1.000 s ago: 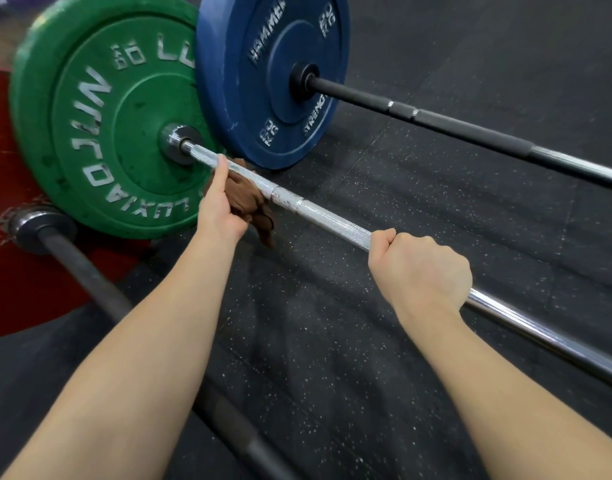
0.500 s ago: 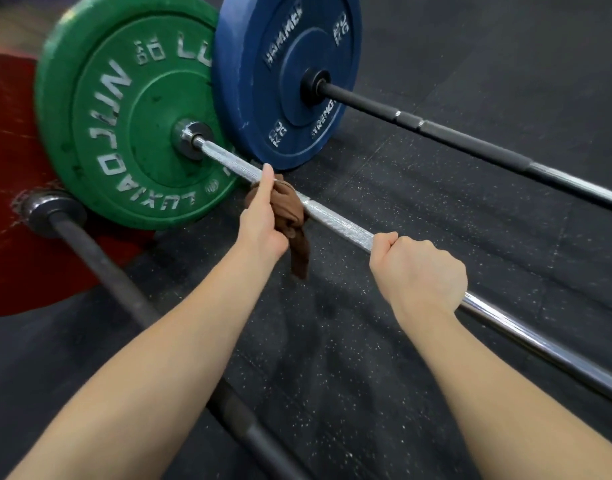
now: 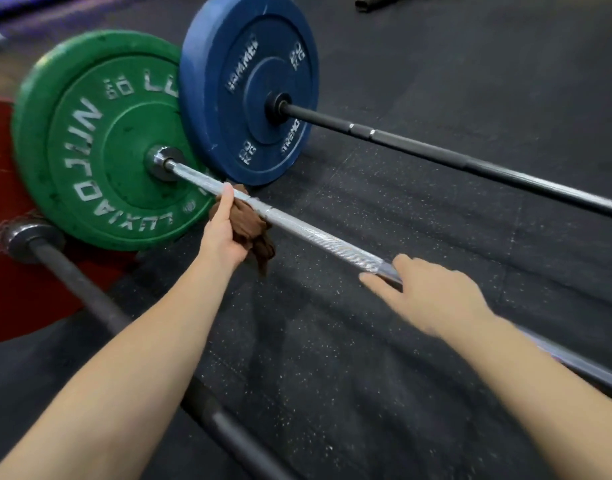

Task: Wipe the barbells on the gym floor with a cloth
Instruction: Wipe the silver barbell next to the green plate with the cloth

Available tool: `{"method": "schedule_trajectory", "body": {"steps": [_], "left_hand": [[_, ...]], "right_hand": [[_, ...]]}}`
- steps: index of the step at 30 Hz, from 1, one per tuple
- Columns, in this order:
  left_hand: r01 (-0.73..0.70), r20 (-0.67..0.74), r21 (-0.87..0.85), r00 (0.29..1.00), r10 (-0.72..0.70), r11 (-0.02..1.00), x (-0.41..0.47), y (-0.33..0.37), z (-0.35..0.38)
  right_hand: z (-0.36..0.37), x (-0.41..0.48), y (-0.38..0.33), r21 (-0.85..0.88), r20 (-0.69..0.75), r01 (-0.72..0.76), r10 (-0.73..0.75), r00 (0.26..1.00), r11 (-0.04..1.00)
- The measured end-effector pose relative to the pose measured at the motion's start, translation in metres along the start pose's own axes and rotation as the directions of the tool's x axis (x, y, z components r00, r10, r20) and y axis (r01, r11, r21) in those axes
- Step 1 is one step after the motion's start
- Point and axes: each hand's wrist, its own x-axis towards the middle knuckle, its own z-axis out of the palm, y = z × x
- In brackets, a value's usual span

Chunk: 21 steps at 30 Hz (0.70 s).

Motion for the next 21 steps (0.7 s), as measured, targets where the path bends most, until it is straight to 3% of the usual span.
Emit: {"method": "schedule_trajectory", "body": {"steps": [4,10,15,21], "left_hand": [[0.019,-0.018,-0.062,1.000,-0.020,0.998,-0.016,-0.007,0.018],[0.097,-0.079,-0.187,0.990,-0.114,0.978,-0.044,-0.027,0.036],[0.007,-0.175,-0.128,0.984,-0.030,0.992,-0.053,-0.047,0.045],[0.076,0.039,-0.236,0.997,-0.069,0.969,-0.042,-0.032,0.031]], "right_hand": [[0.003,-0.012,0.032,-0.139,0.022,-0.028,0.032,0.999,0.990],[0.005,-0.009,0.031,-0.107,0.020,-0.042,0.045,0.999,0.993],[0.006,-0.015,0.029,-0.154,-0.037,-0.052,0.047,0.998,0.987],[0.007,-0.015,0.029,-0.153,-0.067,-0.055,0.045,0.997,0.987]]}}
